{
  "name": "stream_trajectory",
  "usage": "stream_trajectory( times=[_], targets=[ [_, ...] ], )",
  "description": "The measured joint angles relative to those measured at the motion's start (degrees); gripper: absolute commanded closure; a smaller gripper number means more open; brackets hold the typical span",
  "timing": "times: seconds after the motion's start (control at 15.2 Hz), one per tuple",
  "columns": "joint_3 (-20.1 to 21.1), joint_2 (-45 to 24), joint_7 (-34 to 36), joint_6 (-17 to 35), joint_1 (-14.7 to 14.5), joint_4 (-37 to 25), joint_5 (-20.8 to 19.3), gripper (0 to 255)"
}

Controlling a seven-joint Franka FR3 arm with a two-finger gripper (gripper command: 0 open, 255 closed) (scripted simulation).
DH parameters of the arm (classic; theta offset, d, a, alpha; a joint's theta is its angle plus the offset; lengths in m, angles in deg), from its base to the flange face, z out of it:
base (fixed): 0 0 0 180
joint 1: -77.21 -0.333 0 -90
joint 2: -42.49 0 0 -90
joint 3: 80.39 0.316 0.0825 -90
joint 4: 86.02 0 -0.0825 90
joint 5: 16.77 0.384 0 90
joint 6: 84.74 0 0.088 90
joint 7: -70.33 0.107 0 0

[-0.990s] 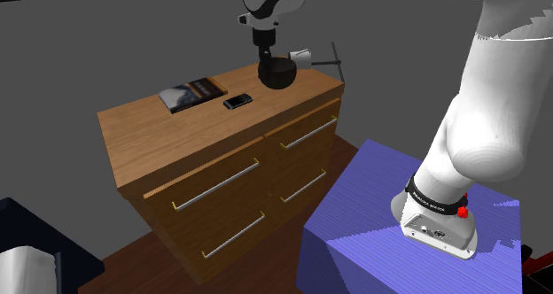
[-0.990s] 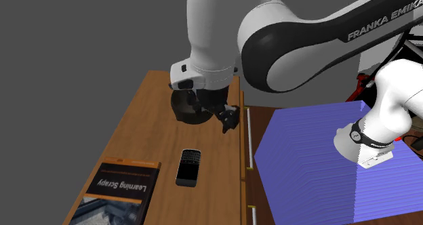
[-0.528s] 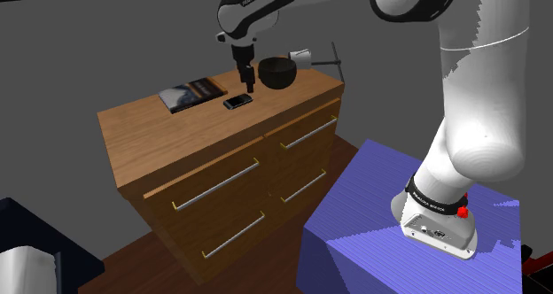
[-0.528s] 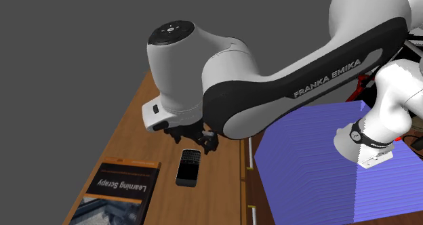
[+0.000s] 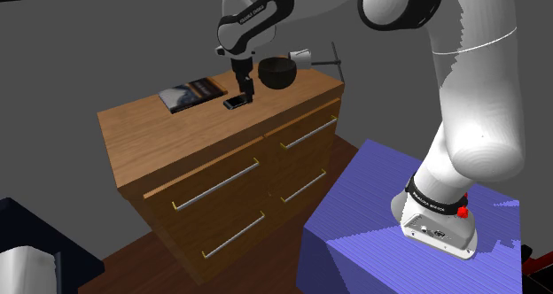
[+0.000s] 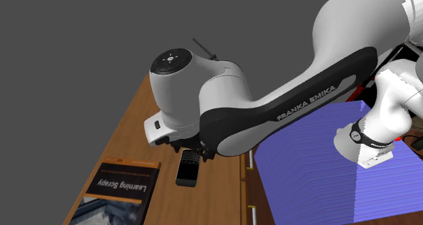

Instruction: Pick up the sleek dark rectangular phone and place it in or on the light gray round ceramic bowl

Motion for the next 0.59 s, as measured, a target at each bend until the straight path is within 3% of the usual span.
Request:
stream_trajectory(
  times=[0.4, 0.46, 0.59],
  targets=[
    [0.05, -0.34, 0.01, 0.54, -0.03, 0.18, 0.06, 0],
    [0.05, -0.34, 0.01, 0.54, -0.03, 0.18, 0.06, 255],
    [0.05, -0.34, 0.01, 0.54, -0.03, 0.18, 0.06, 255]
  ],
)
